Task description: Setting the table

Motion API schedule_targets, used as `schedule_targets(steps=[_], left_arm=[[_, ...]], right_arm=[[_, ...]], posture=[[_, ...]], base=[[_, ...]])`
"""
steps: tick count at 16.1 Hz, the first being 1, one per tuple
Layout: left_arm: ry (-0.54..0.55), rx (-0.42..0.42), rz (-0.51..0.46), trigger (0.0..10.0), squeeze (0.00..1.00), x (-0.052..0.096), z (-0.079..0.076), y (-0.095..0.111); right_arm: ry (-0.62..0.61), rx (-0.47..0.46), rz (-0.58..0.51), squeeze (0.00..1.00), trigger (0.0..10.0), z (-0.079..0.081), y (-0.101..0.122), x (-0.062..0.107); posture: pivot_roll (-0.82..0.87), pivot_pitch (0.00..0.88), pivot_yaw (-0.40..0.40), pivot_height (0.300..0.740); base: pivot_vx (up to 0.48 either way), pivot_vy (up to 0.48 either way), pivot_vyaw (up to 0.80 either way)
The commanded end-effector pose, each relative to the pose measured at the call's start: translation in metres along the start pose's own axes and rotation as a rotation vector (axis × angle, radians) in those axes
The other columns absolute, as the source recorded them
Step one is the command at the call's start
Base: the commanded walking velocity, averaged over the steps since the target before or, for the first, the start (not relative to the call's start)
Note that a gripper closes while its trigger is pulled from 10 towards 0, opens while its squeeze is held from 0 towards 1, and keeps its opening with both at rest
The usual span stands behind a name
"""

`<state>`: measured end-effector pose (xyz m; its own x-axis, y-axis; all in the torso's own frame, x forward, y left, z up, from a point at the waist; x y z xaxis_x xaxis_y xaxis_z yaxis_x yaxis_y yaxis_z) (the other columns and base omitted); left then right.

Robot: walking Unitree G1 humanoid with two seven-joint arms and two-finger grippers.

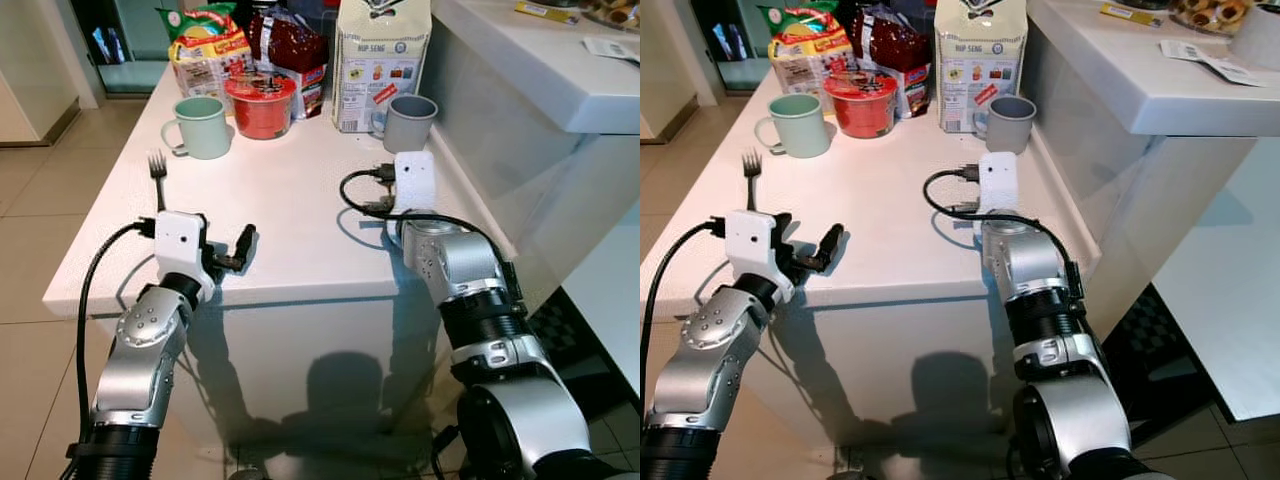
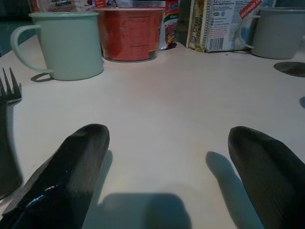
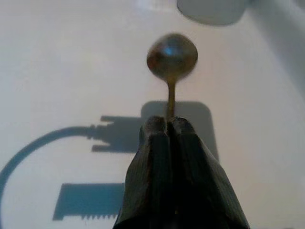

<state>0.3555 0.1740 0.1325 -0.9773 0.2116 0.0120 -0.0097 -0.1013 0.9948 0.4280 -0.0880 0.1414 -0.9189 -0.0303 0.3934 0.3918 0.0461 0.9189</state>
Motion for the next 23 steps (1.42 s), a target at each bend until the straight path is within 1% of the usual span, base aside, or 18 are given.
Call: schedule_targets(steps=[1, 5, 6, 7, 11, 12, 14, 18, 21, 23], left_arm=[[-0.003, -0.005, 0.005, 10.0, 0.0, -0.001, 0.0, 0.001], [-0.005, -0.002, 0.005, 10.0, 0.0, -0.001, 0.0, 0.001], [-0.005, -0.002, 0.005, 10.0, 0.0, -0.001, -0.001, 0.001], [-0.005, -0.001, 0.005, 10.0, 0.0, -0.001, -0.001, 0.001], [-0.004, -0.002, 0.008, 10.0, 0.0, 0.0, -0.001, 0.0], [-0.004, -0.002, 0.008, 10.0, 0.0, 0.0, -0.001, 0.0], [-0.003, -0.003, 0.007, 10.0, 0.0, -0.001, 0.0, 0.001], [-0.004, -0.004, 0.009, 10.0, 0.0, -0.001, 0.0, 0.0], [-0.005, -0.004, 0.009, 10.0, 0.0, -0.001, 0.0, 0.001], [-0.005, -0.004, 0.008, 10.0, 0.0, -0.001, 0.0, 0.001]], right_arm=[[0.003, 0.015, -0.051, 0.0, 0.0, 0.001, 0.01, 0.003], [0.029, 0.038, -0.113, 0.0, 0.0, 0.006, 0.022, 0.006], [0.01, 0.038, -0.109, 0.0, 4.0, 0.003, 0.021, 0.005], [0.021, 0.027, -0.084, 0.0, 10.0, 0.003, 0.017, 0.004], [0.013, 0.02, -0.066, 0.0, 10.0, -0.001, 0.012, 0.001], [0.009, 0.016, -0.045, 1.0, 10.0, -0.002, 0.008, 0.0], [0.021, -0.02, 0.011, 1.0, 10.0, -0.002, 0.0, -0.001], [-0.004, -0.077, 0.067, 1.0, 10.0, -0.012, -0.008, -0.004], [0.002, -0.096, 0.088, 1.0, 10.0, -0.011, -0.01, -0.004], [0.009, -0.107, 0.086, 1.0, 10.0, -0.009, -0.006, -0.003]], posture=[[0.16, 0.0, -0.004, 0.74], [0.16, 0.0, -0.004, 0.74], [0.16, 0.0, -0.005, 0.74], [0.16, 0.0, -0.005, 0.74], [0.16, 0.0, -0.005, 0.74], [0.16, 0.0, -0.005, 0.74], [0.16, 0.0, -0.006, 0.74], [0.16, 0.0, -0.006, 0.74], [0.16, 0.0, -0.005, 0.74], [0.16, 0.0, -0.004, 0.74]], base=[[0.0, 0.0, 0.0], [0.0, 0.0, 0.0], [0.0, 0.0, 0.0], [0.0, 0.0, 0.0], [0.0, 0.0, 0.0], [0.0, 0.0, 0.0], [0.0, 0.0, 0.0], [0.0, 0.0, 0.0], [0.0, 0.0, 0.0], [0.0, 0.0, 0.0]])
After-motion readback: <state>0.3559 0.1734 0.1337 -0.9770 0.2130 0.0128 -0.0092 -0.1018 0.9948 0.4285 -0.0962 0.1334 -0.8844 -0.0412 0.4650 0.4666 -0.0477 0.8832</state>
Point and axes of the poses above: a point about 5 cm out from each wrist's last joint towards the gripper, its own x axis pointing back from the gripper into the wrist, its own y axis along the axis of the wrist's last joint, z = x × y, the point moved 6 cm from there along -x, pointing out of the wrist towards the gripper, and after that the axes turned 2 degrees about -x, right-handed, at the moved point
